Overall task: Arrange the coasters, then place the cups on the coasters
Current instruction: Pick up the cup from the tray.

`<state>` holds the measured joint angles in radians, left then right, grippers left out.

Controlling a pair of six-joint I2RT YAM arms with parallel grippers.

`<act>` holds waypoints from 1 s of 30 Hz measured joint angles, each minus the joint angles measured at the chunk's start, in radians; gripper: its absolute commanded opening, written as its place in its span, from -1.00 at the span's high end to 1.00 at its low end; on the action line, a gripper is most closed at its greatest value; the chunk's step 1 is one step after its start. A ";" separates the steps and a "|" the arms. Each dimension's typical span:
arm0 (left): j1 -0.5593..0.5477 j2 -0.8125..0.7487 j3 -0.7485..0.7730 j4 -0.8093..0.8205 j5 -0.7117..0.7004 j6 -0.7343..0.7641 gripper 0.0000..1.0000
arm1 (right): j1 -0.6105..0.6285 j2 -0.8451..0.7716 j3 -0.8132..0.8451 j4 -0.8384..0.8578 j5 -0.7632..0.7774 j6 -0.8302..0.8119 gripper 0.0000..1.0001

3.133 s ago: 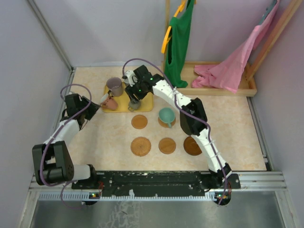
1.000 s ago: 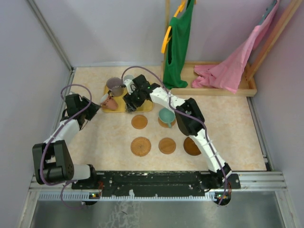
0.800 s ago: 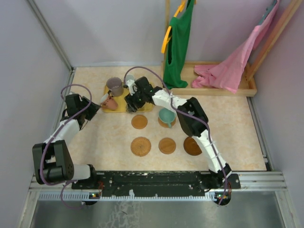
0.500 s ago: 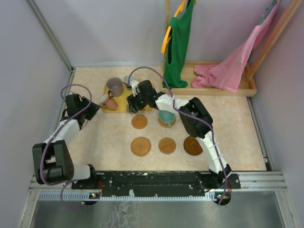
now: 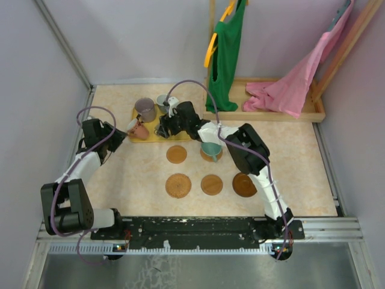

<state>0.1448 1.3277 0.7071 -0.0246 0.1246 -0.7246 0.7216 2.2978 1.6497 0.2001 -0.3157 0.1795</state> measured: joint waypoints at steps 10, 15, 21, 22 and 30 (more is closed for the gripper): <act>-0.004 -0.027 -0.024 0.044 0.077 0.002 -0.07 | 0.000 -0.002 0.000 0.018 0.005 0.013 1.00; -0.006 -0.030 -0.026 0.073 0.139 0.002 -0.08 | 0.000 -0.038 -0.019 0.016 0.015 0.003 1.00; -0.013 -0.034 -0.026 0.097 0.238 -0.016 -0.10 | 0.000 -0.133 -0.077 0.031 0.021 -0.004 1.00; -0.014 -0.035 -0.025 0.101 0.255 -0.020 -0.11 | 0.000 -0.145 -0.082 0.037 0.021 -0.005 1.00; -0.028 -0.054 -0.009 0.146 0.407 -0.048 -0.15 | 0.000 -0.237 -0.114 0.045 -0.006 -0.004 1.00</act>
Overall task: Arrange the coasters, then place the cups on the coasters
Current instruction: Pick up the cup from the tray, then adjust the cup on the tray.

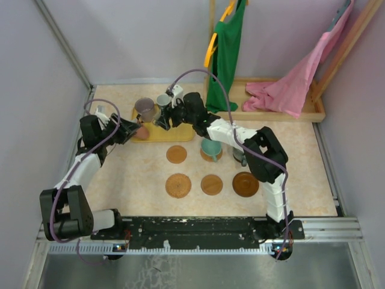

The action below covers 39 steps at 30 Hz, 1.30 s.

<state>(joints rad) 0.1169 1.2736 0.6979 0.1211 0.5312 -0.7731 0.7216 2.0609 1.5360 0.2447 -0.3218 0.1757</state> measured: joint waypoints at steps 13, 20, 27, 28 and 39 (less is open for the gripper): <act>-0.057 0.006 0.072 0.114 0.186 0.034 -0.14 | 0.000 -0.082 0.001 -0.093 -0.160 0.000 1.00; -0.082 0.011 0.072 0.143 0.240 0.066 -0.05 | 0.000 -0.089 0.003 -0.130 -0.190 0.000 1.00; -0.089 0.011 0.072 0.146 0.267 0.093 0.07 | 0.000 -0.089 0.025 -0.180 -0.212 -0.002 1.00; -0.089 0.011 0.072 0.146 0.270 0.097 0.09 | -0.002 -0.089 0.032 -0.185 -0.216 -0.004 1.00; -0.097 0.011 0.072 0.150 0.295 0.123 0.20 | -0.006 -0.089 0.051 -0.220 -0.226 -0.020 1.00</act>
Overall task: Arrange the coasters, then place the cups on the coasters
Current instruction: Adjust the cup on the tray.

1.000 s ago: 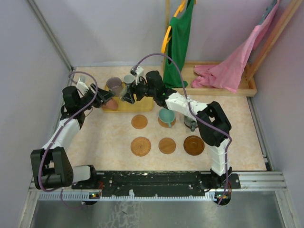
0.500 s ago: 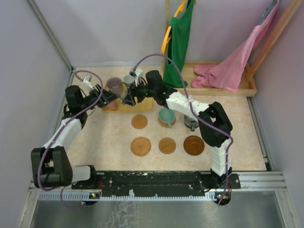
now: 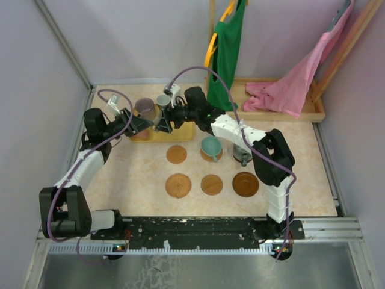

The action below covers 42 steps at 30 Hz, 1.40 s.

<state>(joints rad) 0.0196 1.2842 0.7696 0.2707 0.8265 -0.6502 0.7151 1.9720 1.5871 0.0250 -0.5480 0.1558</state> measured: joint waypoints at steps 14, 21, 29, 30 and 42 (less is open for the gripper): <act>-0.017 -0.003 -0.019 -0.001 0.026 0.020 0.27 | 0.000 0.000 0.024 -0.018 0.000 -0.007 1.00; -0.019 -0.003 -0.019 0.000 0.029 0.021 0.50 | -0.001 0.000 0.024 -0.021 -0.002 -0.016 1.00; -0.033 0.021 -0.019 0.022 0.029 0.018 0.99 | -0.011 0.001 0.024 -0.038 -0.014 -0.033 1.00; -0.034 0.024 -0.018 0.022 0.029 0.018 1.00 | -0.012 0.002 0.024 -0.041 -0.014 -0.034 1.00; -0.035 0.047 -0.017 0.038 -0.006 0.019 1.00 | -0.032 0.094 0.161 -0.142 -0.097 -0.077 1.00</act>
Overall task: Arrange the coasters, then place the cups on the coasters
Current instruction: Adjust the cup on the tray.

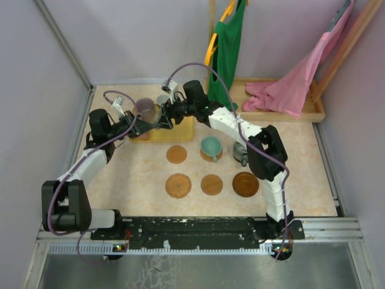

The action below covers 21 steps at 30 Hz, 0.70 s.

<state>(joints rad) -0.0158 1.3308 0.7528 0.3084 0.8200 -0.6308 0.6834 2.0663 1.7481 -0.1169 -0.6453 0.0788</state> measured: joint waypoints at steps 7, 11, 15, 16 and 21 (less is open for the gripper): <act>0.000 0.037 0.000 0.000 -0.023 0.001 1.00 | -0.006 0.050 0.041 -0.031 -0.014 -0.019 0.71; 0.000 0.066 0.000 -0.001 -0.025 0.001 1.00 | -0.006 0.066 0.041 -0.038 -0.007 -0.025 0.51; -0.002 0.084 -0.001 0.010 -0.026 0.000 1.00 | -0.006 0.071 0.041 -0.043 0.005 -0.027 0.43; -0.002 0.089 -0.001 0.016 -0.026 0.000 1.00 | -0.007 0.071 0.041 -0.044 0.010 -0.027 0.41; -0.006 0.121 -0.001 0.051 -0.026 -0.003 1.00 | -0.007 0.076 0.042 -0.056 0.040 -0.035 0.23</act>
<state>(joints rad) -0.0216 1.4517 0.7521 0.3595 0.7944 -0.6342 0.6765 2.1418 1.7901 -0.1730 -0.6056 0.0437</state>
